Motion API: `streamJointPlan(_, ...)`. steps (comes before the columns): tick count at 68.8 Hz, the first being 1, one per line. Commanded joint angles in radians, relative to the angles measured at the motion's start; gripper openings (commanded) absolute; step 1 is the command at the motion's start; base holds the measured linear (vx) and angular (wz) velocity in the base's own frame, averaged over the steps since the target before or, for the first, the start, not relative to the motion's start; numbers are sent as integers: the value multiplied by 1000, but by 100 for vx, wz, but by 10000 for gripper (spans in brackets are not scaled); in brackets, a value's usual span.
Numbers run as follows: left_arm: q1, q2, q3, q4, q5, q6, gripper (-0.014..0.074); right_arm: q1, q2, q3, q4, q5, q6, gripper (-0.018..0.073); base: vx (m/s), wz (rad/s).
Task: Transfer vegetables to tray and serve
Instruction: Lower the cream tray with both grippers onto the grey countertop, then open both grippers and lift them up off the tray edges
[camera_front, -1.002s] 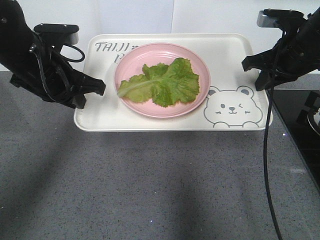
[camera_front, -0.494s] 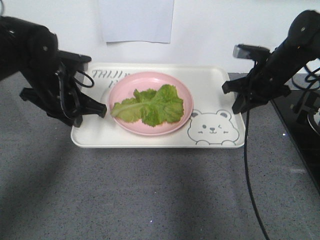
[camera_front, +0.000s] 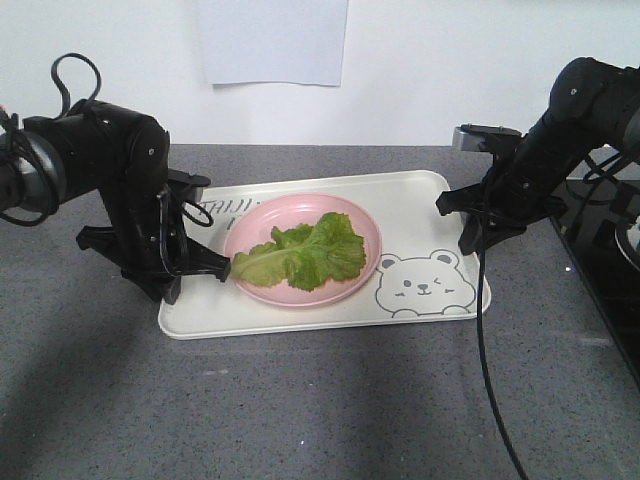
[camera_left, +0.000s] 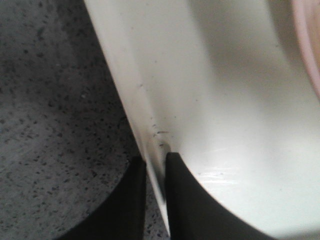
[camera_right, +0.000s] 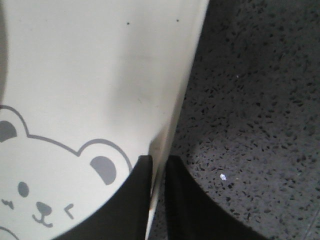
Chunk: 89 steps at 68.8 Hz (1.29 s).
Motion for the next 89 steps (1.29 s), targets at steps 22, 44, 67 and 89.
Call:
streamJointPlan(22,-12,-51,-30,18,29,45,8,6,-61,-31,47,45,-30,297,0,0)
streamJointPlan(44,-12,-53,-30,18,49,44,111,6,-61,-31,37,45,-11,372,0,0)
streamJointPlan(67,-12,-55,-31,19,51,40,286,6,-64,-31,34,45,-8,372,0,0)
streamJointPlan(89,-12,-75,-33,22,50,37,294,6,-78,-34,32,45,-8,372,0,0)
